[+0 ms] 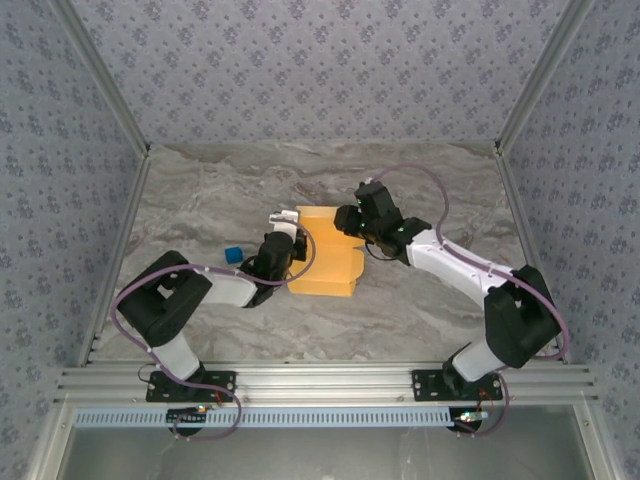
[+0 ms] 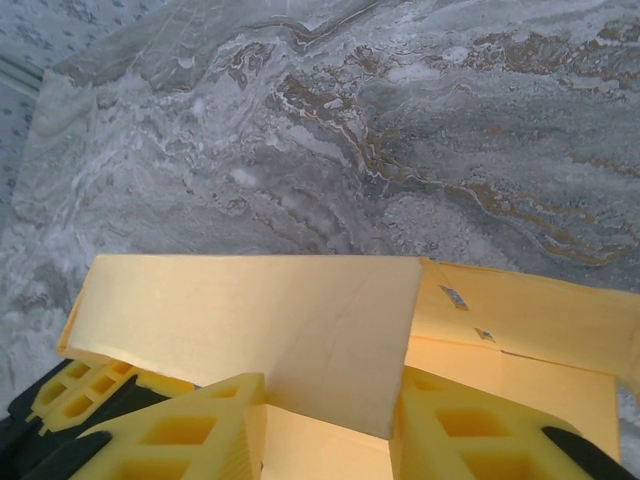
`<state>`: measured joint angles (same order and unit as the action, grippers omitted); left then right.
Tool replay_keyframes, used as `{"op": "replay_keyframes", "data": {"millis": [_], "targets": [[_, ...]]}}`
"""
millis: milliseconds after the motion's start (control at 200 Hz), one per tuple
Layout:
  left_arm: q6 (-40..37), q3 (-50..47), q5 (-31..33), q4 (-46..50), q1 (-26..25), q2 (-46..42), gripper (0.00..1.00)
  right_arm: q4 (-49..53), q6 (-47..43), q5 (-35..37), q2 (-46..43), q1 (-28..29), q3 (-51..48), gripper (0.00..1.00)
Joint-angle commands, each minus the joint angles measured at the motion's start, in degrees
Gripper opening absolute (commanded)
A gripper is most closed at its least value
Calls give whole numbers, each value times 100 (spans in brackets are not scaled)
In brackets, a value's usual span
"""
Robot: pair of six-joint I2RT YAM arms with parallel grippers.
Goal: Fold the paper box
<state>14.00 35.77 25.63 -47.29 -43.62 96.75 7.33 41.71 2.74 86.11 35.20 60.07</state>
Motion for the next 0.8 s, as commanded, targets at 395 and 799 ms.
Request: {"op": "replay_keyframes", "data": {"millis": [395,799], "targets": [[161,40,264,204,-85,-310,0,580,-515,436,-647,110,-239,62],[368,97,287,532,-79,-564,0,281,-752,911,-859,633,-1218,70]]}}
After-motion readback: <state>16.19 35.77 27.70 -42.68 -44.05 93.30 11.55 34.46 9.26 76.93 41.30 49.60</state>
